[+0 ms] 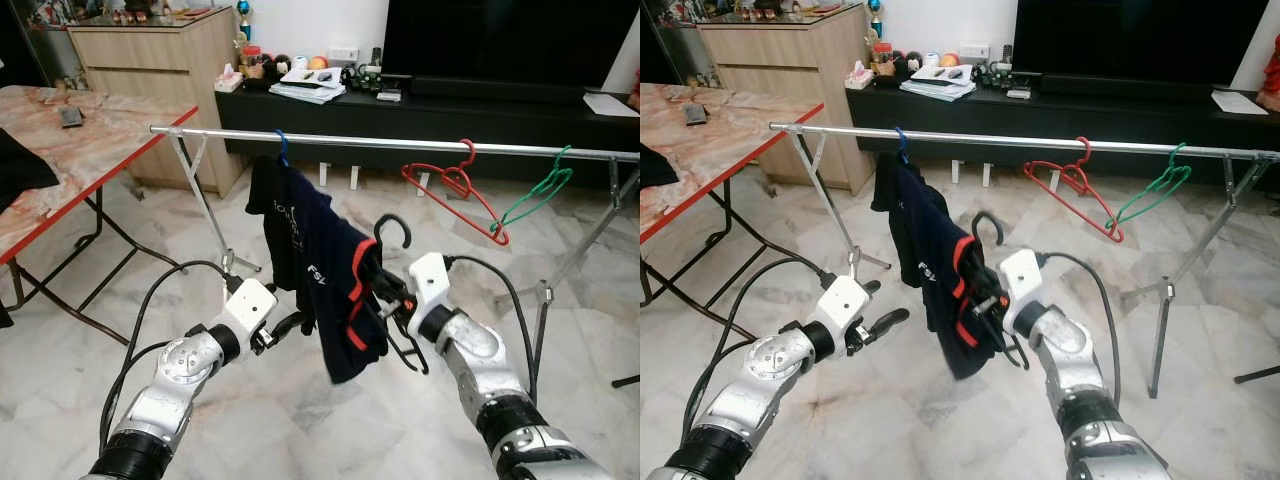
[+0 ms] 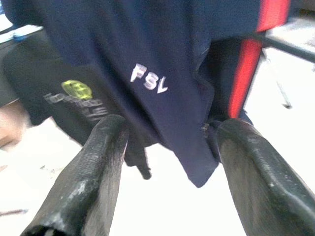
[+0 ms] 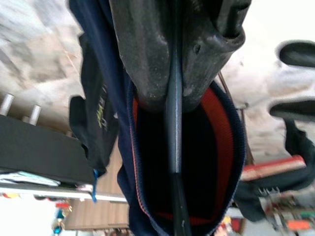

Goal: Hang hanger

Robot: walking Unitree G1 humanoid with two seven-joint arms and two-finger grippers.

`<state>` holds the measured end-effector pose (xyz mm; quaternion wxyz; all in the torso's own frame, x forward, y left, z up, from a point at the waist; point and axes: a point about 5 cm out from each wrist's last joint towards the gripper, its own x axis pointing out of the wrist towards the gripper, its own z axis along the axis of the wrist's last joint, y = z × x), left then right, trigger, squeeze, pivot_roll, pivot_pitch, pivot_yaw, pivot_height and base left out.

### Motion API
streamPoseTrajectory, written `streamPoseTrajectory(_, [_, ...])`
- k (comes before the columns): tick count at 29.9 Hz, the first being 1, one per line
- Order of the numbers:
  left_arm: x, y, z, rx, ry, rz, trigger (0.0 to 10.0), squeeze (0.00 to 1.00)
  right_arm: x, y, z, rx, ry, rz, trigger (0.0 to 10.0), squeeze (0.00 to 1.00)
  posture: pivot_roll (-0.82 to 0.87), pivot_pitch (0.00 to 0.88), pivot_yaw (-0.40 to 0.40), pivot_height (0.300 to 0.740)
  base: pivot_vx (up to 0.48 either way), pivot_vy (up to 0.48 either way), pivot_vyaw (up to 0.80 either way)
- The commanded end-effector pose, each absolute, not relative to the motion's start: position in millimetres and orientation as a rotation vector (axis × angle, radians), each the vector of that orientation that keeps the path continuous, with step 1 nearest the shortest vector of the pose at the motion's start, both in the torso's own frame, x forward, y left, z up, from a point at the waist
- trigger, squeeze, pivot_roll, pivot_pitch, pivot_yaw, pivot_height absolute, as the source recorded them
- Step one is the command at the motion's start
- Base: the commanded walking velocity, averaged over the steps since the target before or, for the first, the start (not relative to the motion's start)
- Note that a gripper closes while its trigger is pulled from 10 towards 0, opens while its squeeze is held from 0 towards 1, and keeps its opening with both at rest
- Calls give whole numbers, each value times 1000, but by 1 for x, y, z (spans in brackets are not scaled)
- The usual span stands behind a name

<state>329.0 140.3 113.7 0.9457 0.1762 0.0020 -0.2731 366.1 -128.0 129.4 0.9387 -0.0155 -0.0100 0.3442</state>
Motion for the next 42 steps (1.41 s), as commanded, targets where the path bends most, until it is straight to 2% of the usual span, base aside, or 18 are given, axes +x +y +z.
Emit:
streamPoseTrajectory(1, [336,138,119,349,-27,-499,10000,0,372,-115,152,-31,-103,768,0,0,95,0,-30,740,0,0,0])
streamPoseTrajectory(7, [345,138,123,326,-52,-365,10000,0,372,-113,157,-51,-107,801,0,0,100,0,-47,740,0,0,0])
streamPoseTrajectory(13, [348,133,125,290,-87,-317,10000,0,371,-112,162,-49,-127,850,0,0,98,0,-55,740,0,0,0])
streamPoseTrajectory(22, [349,121,117,276,-50,-365,10000,0,368,-103,171,-43,-169,933,0,0,92,0,-57,740,0,0,0])
streamPoseTrajectory(29, [352,122,115,280,-38,-331,10000,0,363,-99,171,-35,-181,988,0,0,87,0,-49,740,0,0,0])
streamPoseTrajectory(36, [360,134,125,254,-78,-172,10000,0,361,-98,170,-40,-174,1000,0,0,83,0,-44,740,0,0,0])
streamPoseTrajectory(42, [360,131,127,216,-99,-163,10000,0,358,-99,167,-36,-166,1006,0,0,84,0,-42,740,0,0,0])
